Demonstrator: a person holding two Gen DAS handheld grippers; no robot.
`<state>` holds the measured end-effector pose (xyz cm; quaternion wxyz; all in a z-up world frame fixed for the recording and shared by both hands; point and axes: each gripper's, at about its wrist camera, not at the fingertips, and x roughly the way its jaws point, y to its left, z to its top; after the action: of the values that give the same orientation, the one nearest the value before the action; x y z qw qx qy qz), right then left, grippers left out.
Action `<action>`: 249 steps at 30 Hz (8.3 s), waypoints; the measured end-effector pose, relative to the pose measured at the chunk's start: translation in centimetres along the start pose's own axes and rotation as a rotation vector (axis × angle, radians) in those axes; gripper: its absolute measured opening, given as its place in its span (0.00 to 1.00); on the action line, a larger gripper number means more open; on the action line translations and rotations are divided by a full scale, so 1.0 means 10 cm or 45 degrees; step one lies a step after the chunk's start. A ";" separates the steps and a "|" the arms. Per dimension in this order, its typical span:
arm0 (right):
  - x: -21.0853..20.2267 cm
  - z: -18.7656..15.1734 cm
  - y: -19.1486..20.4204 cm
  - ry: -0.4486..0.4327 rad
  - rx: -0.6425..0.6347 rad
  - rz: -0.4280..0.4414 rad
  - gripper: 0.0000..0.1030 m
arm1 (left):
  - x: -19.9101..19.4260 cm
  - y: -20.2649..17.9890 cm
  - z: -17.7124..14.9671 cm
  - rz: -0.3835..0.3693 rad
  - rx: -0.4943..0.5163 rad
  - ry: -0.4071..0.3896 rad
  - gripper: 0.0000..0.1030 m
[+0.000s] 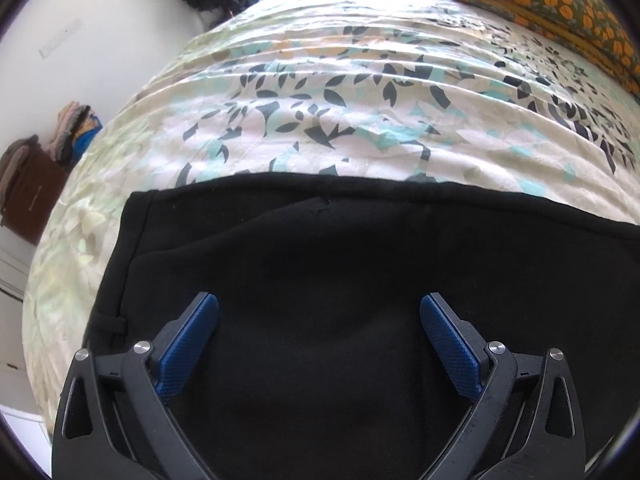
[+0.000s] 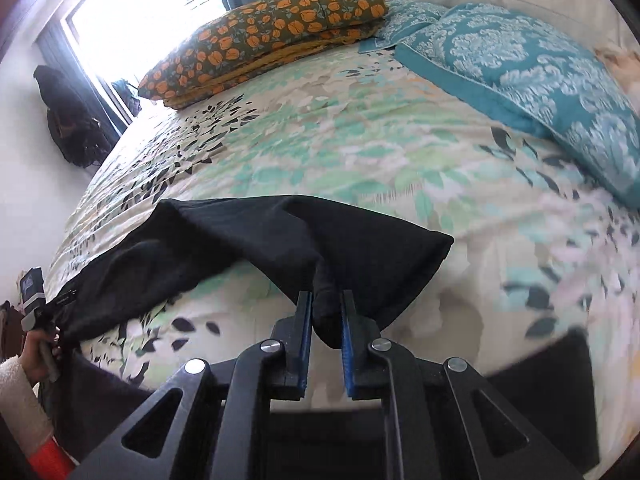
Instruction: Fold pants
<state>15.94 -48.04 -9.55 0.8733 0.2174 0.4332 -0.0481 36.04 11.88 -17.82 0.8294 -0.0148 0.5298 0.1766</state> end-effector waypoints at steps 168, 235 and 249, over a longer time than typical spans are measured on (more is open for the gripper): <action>-0.52 -0.84 0.90 0.204 -0.355 -0.065 0.87 | -1.48 1.28 -2.04 -0.269 -0.047 0.013 0.75; -0.16 -1.75 1.56 0.403 -0.417 0.292 0.99 | -1.53 0.67 -2.08 -0.360 0.115 -0.092 0.85; -0.82 -1.39 0.07 0.009 0.307 0.402 1.00 | -2.01 0.23 -2.39 -0.421 0.235 -0.174 0.85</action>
<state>0.85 -42.40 -10.34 0.8361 0.3858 0.3880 0.0389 6.86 3.40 -10.12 0.8789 -0.0134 0.4768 -0.0108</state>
